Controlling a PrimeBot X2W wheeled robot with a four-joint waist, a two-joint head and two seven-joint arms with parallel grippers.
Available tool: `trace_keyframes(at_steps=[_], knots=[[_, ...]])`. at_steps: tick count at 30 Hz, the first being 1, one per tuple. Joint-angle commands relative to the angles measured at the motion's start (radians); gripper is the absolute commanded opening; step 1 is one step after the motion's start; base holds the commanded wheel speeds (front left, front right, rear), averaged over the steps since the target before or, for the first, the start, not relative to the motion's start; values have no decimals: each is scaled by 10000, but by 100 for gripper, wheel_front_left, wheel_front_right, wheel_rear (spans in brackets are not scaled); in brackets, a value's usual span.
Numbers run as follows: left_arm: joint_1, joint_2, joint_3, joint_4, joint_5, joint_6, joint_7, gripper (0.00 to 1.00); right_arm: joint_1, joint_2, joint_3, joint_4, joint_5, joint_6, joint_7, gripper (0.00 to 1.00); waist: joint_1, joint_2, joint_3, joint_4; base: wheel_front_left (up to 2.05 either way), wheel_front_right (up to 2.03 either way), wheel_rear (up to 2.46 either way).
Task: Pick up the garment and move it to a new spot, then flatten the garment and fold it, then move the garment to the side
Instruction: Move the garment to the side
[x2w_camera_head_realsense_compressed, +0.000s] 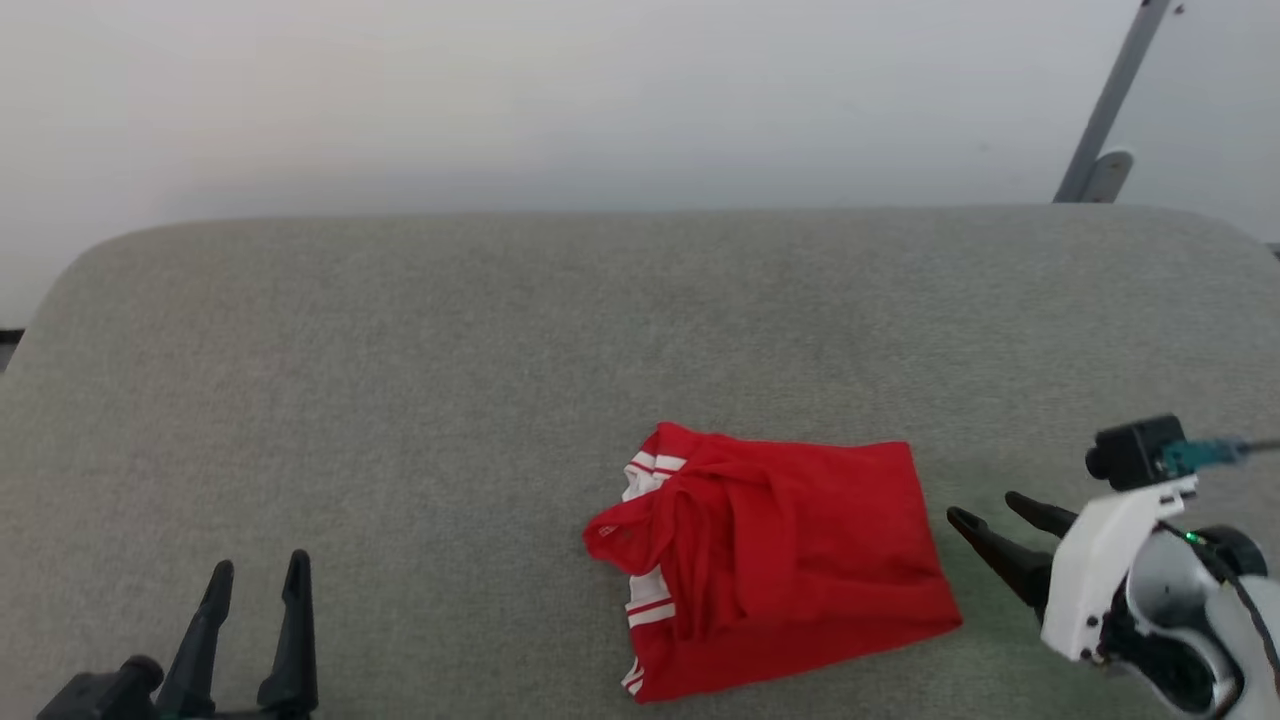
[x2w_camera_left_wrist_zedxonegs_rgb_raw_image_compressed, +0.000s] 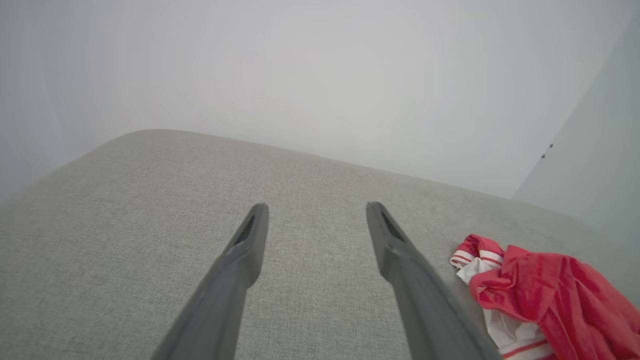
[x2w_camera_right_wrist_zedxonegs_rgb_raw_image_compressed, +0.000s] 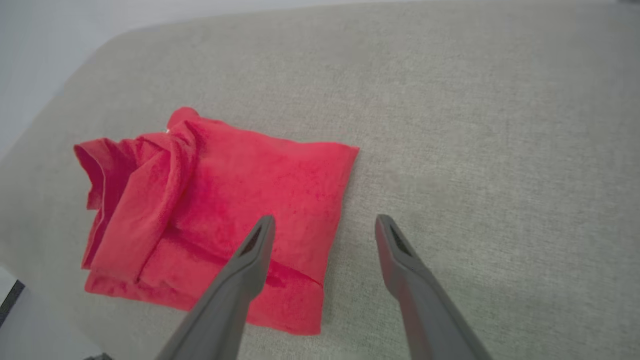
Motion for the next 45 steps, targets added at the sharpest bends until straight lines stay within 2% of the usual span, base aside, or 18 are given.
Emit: trace_keyframes(at_steps=[1,6,12,20,27,28,29,30,31,45], knots=[[-170,-12,-24,4,-38,-36,-48,100,-182,-76,115,108,41,-5,281,100,0,-1,155,133,0,0,0],[-425,-61,-195,111,-107,-36,-46,100,-1161,-336,627,500,281,-5,1802,100,0,-1,490,440,0,0,0],[-709,-100,-433,257,-199,-36,-46,100,-1844,-320,1068,1313,570,-5,3516,100,0,-1,770,875,0,0,0],[-951,-80,-693,419,-346,-36,-46,100,-2169,234,1610,2392,568,-5,4895,100,0,-1,1045,1278,0,0,0],[-1180,-55,-876,555,-481,-36,-48,100,-2213,1030,1811,3165,715,-2,5278,100,0,-1,1193,1419,0,0,0],[-1189,-58,-888,568,-504,-36,-46,100,-2242,1064,1823,3211,725,-2,5276,98,0,-1,1212,1427,0,0,0],[-1212,-56,-905,581,-536,-36,-46,100,-2271,1066,1910,3166,687,-2,5284,30,0,-1,1236,1429,0,0,0],[-1212,-56,-905,581,-536,-36,-46,100,-2271,1066,1910,3166,687,-2,5284,30,0,-1,1236,1429,0,0,0],[-1243,-34,-931,596,-553,-36,-46,100,-2284,1038,1905,3132,745,-2,5268,0,0,-1,1257,1422,0,0,0],[-2135,409,-1218,436,-433,-36,-48,100,-3190,-680,1076,1528,468,-14,4659,0,0,-1,1825,778,0,0,0]])
